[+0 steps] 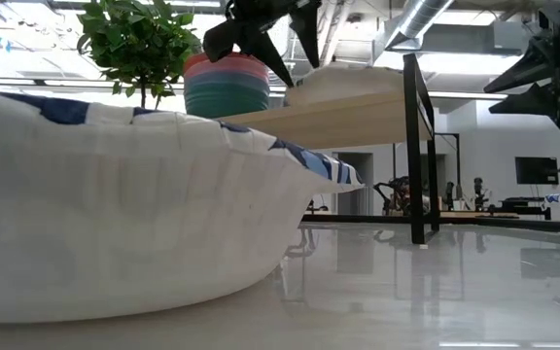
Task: Place and stack bowls onto a shelf
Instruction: Put the white patterned bowl on the shelf, then stack the white patterned bowl on top of the other white patterned bowl on the shelf
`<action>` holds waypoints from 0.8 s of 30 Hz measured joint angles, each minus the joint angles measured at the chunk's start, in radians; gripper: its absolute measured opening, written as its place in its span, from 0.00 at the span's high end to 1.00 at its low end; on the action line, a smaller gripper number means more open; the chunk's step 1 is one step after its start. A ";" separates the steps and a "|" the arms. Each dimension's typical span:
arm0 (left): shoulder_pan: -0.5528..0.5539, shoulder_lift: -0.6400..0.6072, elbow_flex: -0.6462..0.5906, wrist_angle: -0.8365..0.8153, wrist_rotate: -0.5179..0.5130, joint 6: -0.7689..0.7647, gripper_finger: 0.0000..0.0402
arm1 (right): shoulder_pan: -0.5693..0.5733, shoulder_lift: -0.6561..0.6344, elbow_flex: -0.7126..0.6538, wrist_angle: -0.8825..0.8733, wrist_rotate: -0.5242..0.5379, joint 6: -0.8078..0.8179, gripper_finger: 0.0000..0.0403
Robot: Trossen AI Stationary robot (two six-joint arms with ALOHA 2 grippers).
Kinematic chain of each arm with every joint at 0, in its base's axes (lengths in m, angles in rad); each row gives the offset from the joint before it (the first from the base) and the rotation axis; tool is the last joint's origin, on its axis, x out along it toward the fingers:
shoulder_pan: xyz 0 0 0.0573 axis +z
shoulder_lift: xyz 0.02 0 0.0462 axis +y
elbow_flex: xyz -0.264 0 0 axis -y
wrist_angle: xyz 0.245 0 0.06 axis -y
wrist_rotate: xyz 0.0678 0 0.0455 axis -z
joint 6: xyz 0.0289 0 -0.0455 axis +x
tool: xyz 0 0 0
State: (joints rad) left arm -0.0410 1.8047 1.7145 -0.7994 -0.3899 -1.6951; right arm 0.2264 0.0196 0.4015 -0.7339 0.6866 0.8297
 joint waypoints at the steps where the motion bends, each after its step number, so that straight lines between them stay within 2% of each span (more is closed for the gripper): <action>1: 0.000 -0.011 0.000 -0.004 0.009 0.034 0.51 | 0.000 0.000 0.000 -0.002 -0.010 -0.003 0.47; 8: 0.001 -0.071 0.000 -0.064 0.008 0.227 0.42 | 0.000 0.015 0.001 -0.009 -0.114 -0.009 0.47; 13: -0.003 -0.101 0.000 -0.107 0.054 0.341 0.41 | 0.000 0.086 0.001 -0.047 -0.123 0.071 0.47; 20: -0.033 -0.107 0.000 -0.113 0.097 0.420 0.41 | 0.000 0.331 0.005 -0.079 -0.271 0.156 0.47; 24: -0.050 -0.108 0.000 -0.115 0.128 0.475 0.41 | 0.000 0.503 0.061 -0.083 -0.387 0.168 0.47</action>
State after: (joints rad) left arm -0.0905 1.6968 1.7145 -0.9142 -0.2614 -1.2198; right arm 0.2264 0.5225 0.4627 -0.8170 0.2997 0.9977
